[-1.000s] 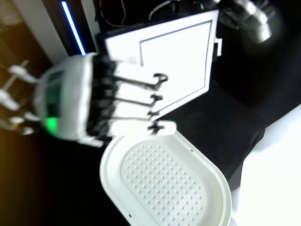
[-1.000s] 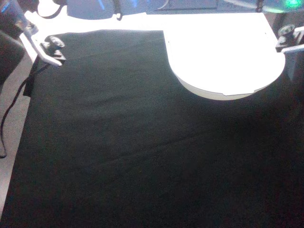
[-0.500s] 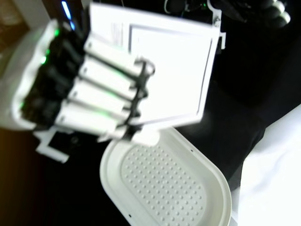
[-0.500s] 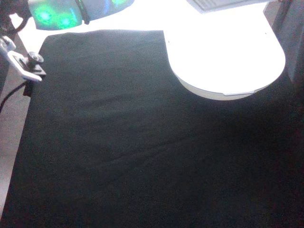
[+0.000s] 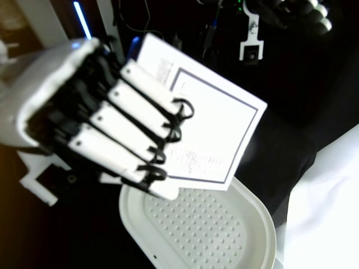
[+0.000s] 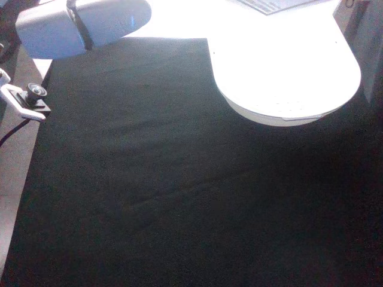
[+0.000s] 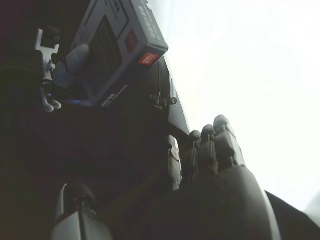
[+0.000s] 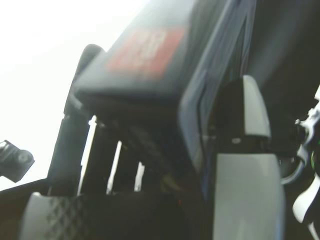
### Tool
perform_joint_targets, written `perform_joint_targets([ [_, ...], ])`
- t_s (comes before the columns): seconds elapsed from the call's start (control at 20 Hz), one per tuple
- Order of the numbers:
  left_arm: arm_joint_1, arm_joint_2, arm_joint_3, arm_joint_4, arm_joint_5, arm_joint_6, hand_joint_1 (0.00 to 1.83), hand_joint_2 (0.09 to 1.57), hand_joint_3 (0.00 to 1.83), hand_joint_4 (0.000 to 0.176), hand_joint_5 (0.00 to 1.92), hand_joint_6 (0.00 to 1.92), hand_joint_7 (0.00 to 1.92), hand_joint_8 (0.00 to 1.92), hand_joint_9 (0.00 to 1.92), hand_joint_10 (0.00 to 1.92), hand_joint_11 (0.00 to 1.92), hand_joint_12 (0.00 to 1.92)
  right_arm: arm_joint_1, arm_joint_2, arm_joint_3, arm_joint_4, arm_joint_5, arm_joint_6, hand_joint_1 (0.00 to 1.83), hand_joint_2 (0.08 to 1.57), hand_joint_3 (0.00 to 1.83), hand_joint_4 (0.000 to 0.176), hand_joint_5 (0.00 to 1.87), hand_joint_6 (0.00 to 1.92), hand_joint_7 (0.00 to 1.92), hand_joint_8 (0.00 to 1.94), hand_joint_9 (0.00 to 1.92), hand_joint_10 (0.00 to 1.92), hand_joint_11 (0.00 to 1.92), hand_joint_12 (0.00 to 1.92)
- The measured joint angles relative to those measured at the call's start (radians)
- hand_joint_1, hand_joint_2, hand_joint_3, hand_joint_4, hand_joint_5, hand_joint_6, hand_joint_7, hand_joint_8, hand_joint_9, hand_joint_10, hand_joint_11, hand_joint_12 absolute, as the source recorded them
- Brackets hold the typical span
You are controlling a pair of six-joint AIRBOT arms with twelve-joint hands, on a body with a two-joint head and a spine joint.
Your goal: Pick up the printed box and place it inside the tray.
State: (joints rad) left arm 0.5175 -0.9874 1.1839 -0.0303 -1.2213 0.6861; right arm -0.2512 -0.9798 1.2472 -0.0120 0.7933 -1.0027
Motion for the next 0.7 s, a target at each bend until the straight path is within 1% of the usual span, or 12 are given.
perform_joint_targets([
  [0.05, 0.008, 0.000, -0.001, -0.005, -0.013, 0.000, 0.32, 0.87, 0.00, 0.073, 0.32, 0.03, 0.08, 0.00, 0.00, 0.00, 0.00, 0.00, 0.008, 0.000, 0.000, 0.002, -0.023, -0.024, 1.26, 1.08, 0.00, 0.000, 1.00, 0.83, 1.14, 0.97, 1.05, 1.18, 0.89, 1.57],
  [0.1, 0.014, 0.000, -0.001, -0.008, -0.022, 0.000, 0.31, 0.87, 0.00, 0.070, 0.33, 0.02, 0.07, 0.00, 0.00, 0.00, 0.00, 0.00, 0.012, 0.000, 0.000, 0.002, -0.036, -0.038, 1.27, 1.07, 0.00, 0.000, 0.99, 0.83, 1.15, 0.93, 1.04, 1.12, 0.87, 1.52],
  [0.2, 0.027, 0.000, -0.001, -0.014, -0.026, 0.000, 0.32, 0.88, 0.00, 0.081, 0.24, 0.00, 0.06, 0.00, 0.00, 0.00, 0.00, 0.00, 0.012, 0.001, 0.000, 0.006, -0.047, -0.059, 1.29, 1.06, 0.00, 0.000, 1.07, 0.66, 1.17, 0.91, 1.03, 1.09, 0.88, 1.49],
  [0.25, 0.029, 0.000, -0.001, -0.019, -0.026, 0.000, 0.33, 0.89, 0.01, 0.076, 0.18, 0.00, 0.05, 0.00, 0.00, 0.00, 0.00, 0.00, 0.012, 0.001, 0.000, 0.004, -0.058, -0.060, 1.29, 1.05, 0.00, 0.000, 1.08, 0.64, 1.16, 0.93, 1.02, 1.10, 0.87, 1.48],
  [0.3, 0.029, 0.000, -0.001, -0.023, -0.028, 0.000, 0.33, 0.90, 0.01, 0.067, 0.14, 0.00, 0.03, 0.00, 0.00, 0.00, 0.00, 0.00, 0.012, 0.001, 0.000, 0.004, -0.064, -0.060, 1.29, 1.05, 0.00, 0.000, 1.09, 0.63, 1.18, 0.90, 1.02, 1.08, 0.86, 1.46],
  [0.35, 0.031, 0.000, -0.002, -0.026, -0.035, 0.000, 0.33, 0.89, 0.01, 0.068, 0.17, 0.01, 0.05, 0.01, 0.00, 0.00, 0.00, 0.00, 0.012, 0.001, 0.000, 0.005, -0.066, -0.060, 1.29, 1.05, 0.00, 0.000, 1.10, 0.59, 1.16, 0.95, 1.02, 1.10, 0.88, 1.45],
  [0.4, 0.032, 0.000, -0.003, -0.027, -0.039, 0.000, 0.33, 0.90, 0.00, 0.067, 0.21, 0.03, 0.06, 0.01, 0.00, 0.00, 0.00, 0.00, 0.012, 0.001, 0.002, 0.005, -0.067, -0.060, 1.29, 1.05, 0.00, 0.000, 1.10, 0.60, 1.17, 0.92, 1.01, 1.07, 0.87, 1.44],
  [0.5, 0.045, 0.000, -0.003, -0.024, -0.040, 0.000, 0.30, 0.91, 0.01, 0.065, 0.21, 0.02, 0.06, 0.01, 0.00, 0.00, 0.00, 0.00, 0.012, 0.001, 0.005, 0.009, -0.068, -0.061, 1.28, 1.05, 0.00, 0.000, 1.05, 0.72, 1.18, 0.87, 1.00, 1.10, 0.86, 1.46],
  [0.55, 0.050, 0.000, -0.003, -0.027, -0.039, 0.000, 0.32, 0.90, 0.00, 0.052, 0.22, 0.02, 0.07, 0.01, 0.00, 0.00, 0.00, 0.00, 0.012, 0.001, 0.005, 0.012, -0.068, -0.061, 1.28, 1.06, 0.00, 0.000, 1.04, 0.76, 1.18, 0.88, 1.01, 1.13, 0.88, 1.47],
  [0.6, 0.055, 0.000, -0.003, -0.034, -0.038, 0.000, 0.32, 0.90, 0.00, 0.028, 0.17, 0.00, 0.07, 0.01, 0.00, 0.00, 0.00, 0.00, 0.012, 0.001, 0.005, 0.011, -0.068, -0.061, 1.28, 1.06, 0.00, 0.000, 1.03, 0.77, 1.18, 0.86, 1.01, 1.07, 0.86, 1.43],
  [0.65, 0.058, -0.001, -0.003, -0.042, -0.040, 0.000, 0.30, 0.89, 0.00, 0.013, 0.12, 0.00, 0.09, 0.01, 0.00, 0.00, 0.00, 0.00, 0.012, 0.001, 0.005, 0.011, -0.069, -0.061, 0.98, 0.95, 0.00, 0.000, 0.74, 0.29, 0.92, 0.35, 0.74, 0.66, 0.49, 1.29],
  [0.7, 0.058, -0.001, -0.003, -0.045, -0.040, 0.000, 0.30, 0.89, 0.00, 0.013, 0.12, 0.00, 0.09, 0.01, 0.00, 0.00, 0.00, 0.00, 0.012, 0.001, 0.005, 0.011, -0.069, -0.062, 0.98, 0.95, 0.00, 0.000, 0.74, 0.29, 0.92, 0.35, 0.74, 0.66, 0.49, 1.29],
])
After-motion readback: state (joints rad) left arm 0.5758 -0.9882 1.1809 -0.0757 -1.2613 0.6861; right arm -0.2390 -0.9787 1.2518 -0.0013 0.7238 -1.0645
